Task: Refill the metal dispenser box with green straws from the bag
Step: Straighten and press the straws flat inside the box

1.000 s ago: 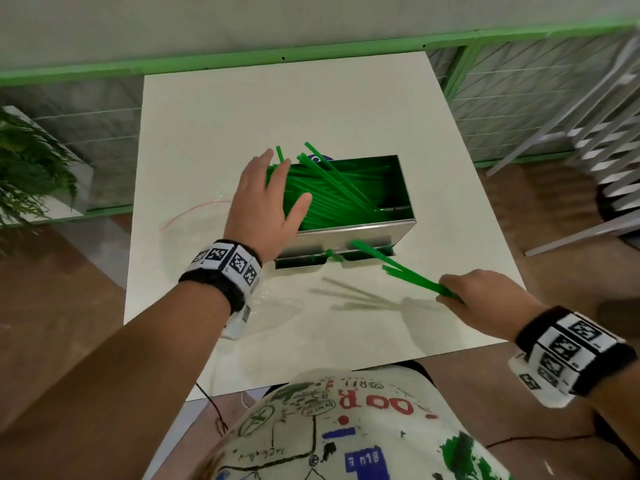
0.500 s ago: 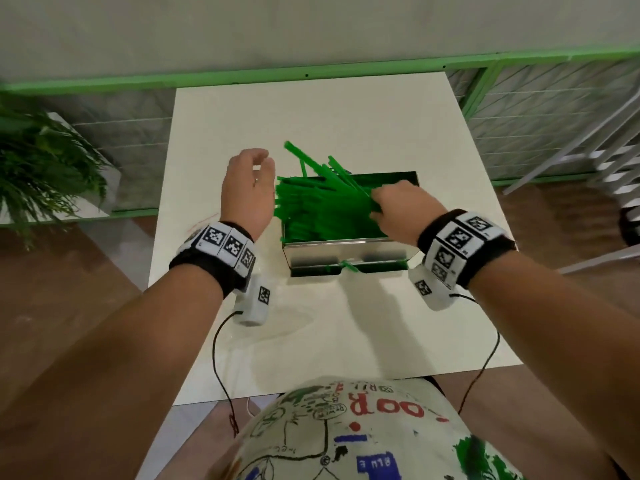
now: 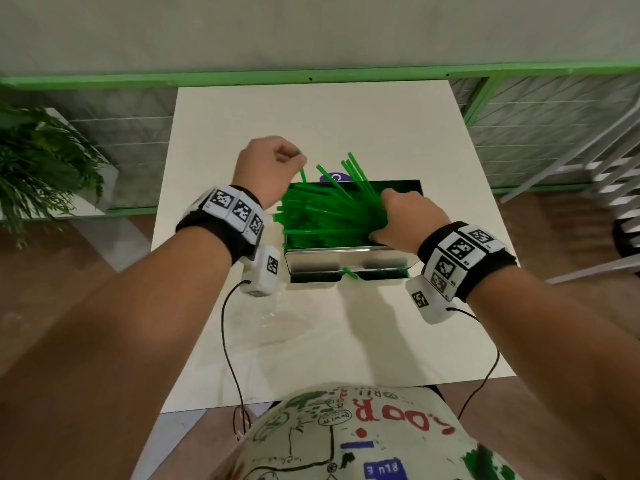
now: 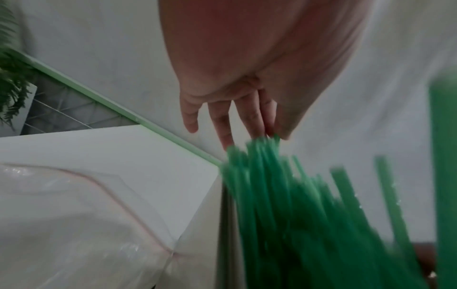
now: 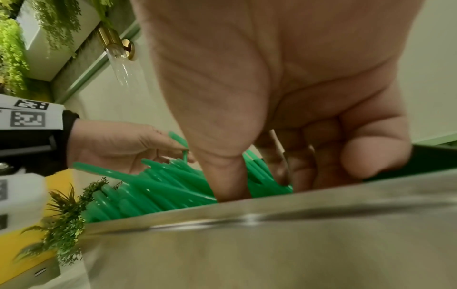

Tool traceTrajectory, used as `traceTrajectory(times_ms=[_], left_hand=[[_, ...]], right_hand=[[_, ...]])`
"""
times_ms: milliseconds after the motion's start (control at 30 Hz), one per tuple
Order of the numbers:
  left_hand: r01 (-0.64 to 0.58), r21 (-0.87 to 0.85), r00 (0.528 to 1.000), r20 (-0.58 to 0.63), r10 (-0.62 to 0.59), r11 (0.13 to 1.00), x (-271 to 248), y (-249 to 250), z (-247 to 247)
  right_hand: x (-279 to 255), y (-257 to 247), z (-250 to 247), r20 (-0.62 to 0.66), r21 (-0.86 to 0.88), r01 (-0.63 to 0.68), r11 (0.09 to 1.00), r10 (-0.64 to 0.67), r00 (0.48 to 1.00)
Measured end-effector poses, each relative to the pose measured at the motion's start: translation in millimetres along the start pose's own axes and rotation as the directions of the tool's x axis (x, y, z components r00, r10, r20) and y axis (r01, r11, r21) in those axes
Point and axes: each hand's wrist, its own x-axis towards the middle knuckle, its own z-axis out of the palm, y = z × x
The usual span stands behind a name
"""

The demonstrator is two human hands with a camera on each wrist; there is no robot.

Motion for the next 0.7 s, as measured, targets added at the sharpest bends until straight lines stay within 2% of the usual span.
traceTrajectory(times_ms=[133, 233, 333, 467, 533, 600, 700], left_hand=[[-0.038, -0.139, 0.991, -0.135, 0.019, 0.99, 6, 14, -40], [-0.129, -0.229, 0.964, -0.256, 0.068, 0.965, -1, 30, -71], [-0.211, -0.369, 0.939, -0.335, 0.083, 0.905, -15, 39, -95], [-0.264, -0.514, 0.924, -0.376, 0.062, 0.816, -33, 46, -113], [-0.282, -0.553, 0.924, -0.376, 0.068, 0.784, -38, 48, -114], [-0.254, -0.567, 0.945, -0.316, 0.077, 0.783, -42, 46, -104], [-0.183, -0.479, 0.98, -0.156, 0.121, 0.858, -52, 39, -73]], right_hand=[[0, 1, 7, -0.099, 0.083, 0.021, 0.996, -0.012, 0.995], [4, 0, 13, -0.074, 0.122, 0.065, 0.99, -0.056, 0.996], [3, -3, 17, -0.052, 0.168, 0.114, 0.979, -0.107, 0.993], [-3, -1, 17, -0.103, 0.231, 0.138, 0.963, -0.116, 0.988], [-7, 4, 16, -0.126, 0.262, 0.137, 0.955, -0.107, 0.986], [-11, 11, 17, -0.159, 0.292, 0.125, 0.948, -0.081, 0.984], [-22, 24, 17, -0.223, 0.369, 0.083, 0.926, 0.001, 0.975]])
